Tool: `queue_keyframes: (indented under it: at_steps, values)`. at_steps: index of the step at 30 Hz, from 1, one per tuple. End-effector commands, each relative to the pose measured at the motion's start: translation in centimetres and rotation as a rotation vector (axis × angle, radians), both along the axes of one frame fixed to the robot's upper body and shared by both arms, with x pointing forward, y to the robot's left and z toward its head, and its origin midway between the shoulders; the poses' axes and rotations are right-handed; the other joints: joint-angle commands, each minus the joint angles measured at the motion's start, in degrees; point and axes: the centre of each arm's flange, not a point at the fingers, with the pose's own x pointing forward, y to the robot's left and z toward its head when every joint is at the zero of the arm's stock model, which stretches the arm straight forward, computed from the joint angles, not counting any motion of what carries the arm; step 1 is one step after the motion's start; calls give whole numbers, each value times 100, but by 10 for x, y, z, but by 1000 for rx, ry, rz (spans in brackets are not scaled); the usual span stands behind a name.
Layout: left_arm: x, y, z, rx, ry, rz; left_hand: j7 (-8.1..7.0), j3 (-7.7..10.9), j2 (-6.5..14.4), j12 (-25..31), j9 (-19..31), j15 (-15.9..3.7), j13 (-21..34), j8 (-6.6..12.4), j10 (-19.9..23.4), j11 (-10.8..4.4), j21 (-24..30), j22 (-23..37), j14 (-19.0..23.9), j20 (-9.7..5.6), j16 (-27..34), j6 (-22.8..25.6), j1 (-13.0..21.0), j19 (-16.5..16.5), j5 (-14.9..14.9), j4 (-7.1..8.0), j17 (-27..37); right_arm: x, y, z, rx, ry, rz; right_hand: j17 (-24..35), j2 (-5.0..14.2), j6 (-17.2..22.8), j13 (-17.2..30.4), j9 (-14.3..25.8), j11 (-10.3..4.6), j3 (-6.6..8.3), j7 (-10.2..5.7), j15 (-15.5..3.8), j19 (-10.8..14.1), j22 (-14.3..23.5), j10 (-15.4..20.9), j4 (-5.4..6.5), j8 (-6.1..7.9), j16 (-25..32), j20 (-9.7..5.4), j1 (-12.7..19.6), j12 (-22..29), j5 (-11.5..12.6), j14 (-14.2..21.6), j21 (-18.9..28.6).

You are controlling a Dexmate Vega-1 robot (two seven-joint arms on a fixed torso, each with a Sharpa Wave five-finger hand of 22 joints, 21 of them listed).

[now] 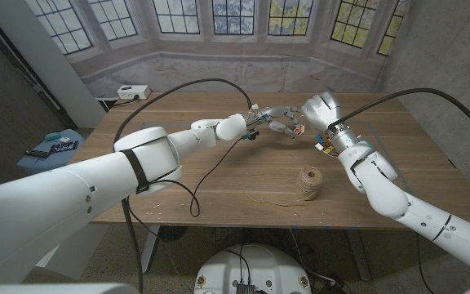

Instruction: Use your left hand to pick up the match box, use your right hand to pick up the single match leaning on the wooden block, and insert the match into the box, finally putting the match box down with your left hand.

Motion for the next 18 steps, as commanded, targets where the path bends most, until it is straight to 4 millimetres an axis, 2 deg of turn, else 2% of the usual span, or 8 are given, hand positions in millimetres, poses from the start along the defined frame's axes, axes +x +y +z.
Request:
queue_keyframes:
  at_steps: [1,18]
  values:
    - [-3,0,-1,-3,-3,-21,28,-8,116,-1,9,-5,35,48,32,9,-1,23,38,7,-18,-9,76,-20,-8,-3,13,5,3,0,-36,-3,5,11,-10,56,33,22,2,-33,9,-627,-61,15,51,-9,17,-8,-171,76,-8,23,60,-27]
    - [-6,5,-4,-10,-5,-45,29,-13,126,-3,9,-2,35,48,28,9,-1,23,36,12,-19,-5,75,-24,-8,-4,13,6,3,4,-129,17,-12,21,42,11,39,26,-26,-51,-50,-624,-97,14,29,28,-13,-24,-165,46,-27,28,73,-36]
